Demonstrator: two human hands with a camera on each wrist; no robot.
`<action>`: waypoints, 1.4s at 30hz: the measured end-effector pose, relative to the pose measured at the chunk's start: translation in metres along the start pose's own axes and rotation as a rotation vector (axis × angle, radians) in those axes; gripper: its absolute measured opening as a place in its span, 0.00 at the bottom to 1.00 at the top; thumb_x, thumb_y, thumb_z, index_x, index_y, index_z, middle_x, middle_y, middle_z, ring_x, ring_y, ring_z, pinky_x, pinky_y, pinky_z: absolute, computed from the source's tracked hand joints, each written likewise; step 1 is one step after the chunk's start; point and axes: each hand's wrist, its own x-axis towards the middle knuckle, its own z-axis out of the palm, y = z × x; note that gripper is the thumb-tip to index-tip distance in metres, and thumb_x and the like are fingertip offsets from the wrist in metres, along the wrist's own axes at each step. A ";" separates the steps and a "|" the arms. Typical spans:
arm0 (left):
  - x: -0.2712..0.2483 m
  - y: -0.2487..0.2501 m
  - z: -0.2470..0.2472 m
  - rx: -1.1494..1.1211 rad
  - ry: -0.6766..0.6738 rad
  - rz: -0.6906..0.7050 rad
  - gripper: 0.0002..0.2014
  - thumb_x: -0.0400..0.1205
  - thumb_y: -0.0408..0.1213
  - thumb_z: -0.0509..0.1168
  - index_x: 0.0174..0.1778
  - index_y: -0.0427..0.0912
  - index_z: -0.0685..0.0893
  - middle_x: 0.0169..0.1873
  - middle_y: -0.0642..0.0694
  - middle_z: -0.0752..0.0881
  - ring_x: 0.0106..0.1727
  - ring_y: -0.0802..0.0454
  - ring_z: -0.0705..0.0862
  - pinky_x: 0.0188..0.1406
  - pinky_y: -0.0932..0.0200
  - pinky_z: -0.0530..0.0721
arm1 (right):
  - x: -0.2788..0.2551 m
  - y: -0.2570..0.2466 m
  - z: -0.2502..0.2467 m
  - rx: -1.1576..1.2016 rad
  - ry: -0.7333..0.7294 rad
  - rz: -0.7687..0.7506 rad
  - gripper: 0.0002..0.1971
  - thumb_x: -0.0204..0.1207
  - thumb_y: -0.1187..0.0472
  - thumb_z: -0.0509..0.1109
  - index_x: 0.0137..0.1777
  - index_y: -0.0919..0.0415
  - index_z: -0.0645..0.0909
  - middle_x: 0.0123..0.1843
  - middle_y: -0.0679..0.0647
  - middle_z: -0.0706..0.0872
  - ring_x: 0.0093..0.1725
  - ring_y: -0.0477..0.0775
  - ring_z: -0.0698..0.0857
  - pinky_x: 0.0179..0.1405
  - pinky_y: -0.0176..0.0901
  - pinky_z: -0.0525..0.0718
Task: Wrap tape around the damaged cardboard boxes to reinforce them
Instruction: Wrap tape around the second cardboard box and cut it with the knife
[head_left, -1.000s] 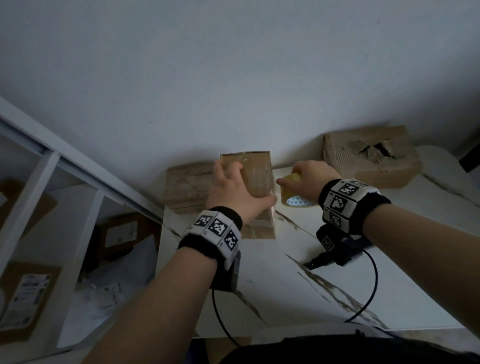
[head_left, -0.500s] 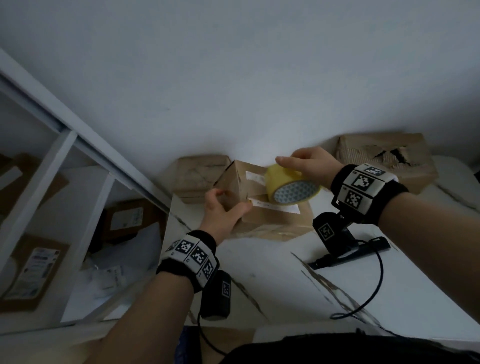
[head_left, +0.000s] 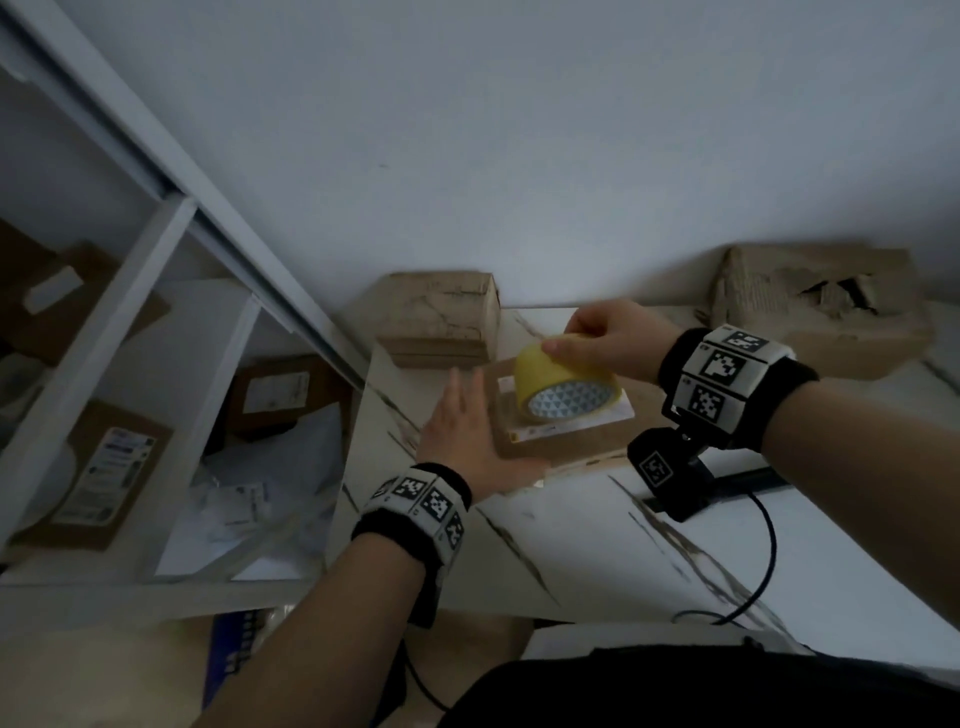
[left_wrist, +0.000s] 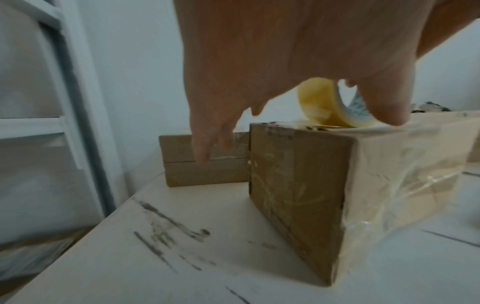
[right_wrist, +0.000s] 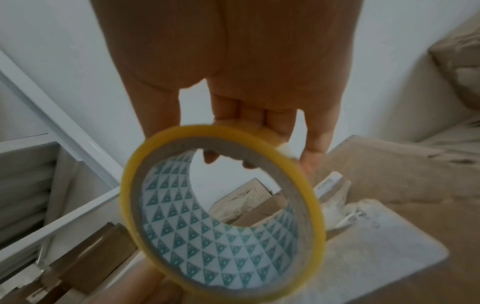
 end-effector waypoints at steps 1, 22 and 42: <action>0.003 0.002 0.004 0.059 0.019 0.052 0.65 0.63 0.68 0.72 0.82 0.41 0.37 0.83 0.42 0.38 0.84 0.46 0.44 0.82 0.45 0.51 | -0.001 -0.001 0.002 -0.007 0.008 -0.002 0.16 0.74 0.40 0.69 0.45 0.54 0.81 0.40 0.46 0.83 0.40 0.45 0.82 0.34 0.34 0.76; 0.029 0.010 0.025 0.383 -0.024 0.148 0.69 0.60 0.82 0.56 0.76 0.42 0.21 0.78 0.45 0.23 0.80 0.48 0.26 0.79 0.37 0.37 | -0.012 0.010 -0.048 -0.546 0.127 0.001 0.21 0.64 0.36 0.75 0.37 0.54 0.77 0.33 0.46 0.77 0.40 0.52 0.79 0.37 0.41 0.75; 0.029 0.018 0.021 0.434 -0.082 0.118 0.69 0.59 0.82 0.55 0.77 0.42 0.21 0.78 0.44 0.22 0.80 0.47 0.26 0.79 0.34 0.39 | 0.011 0.051 -0.067 -0.676 -0.046 0.263 0.28 0.63 0.34 0.75 0.26 0.60 0.75 0.25 0.52 0.75 0.26 0.50 0.73 0.23 0.39 0.69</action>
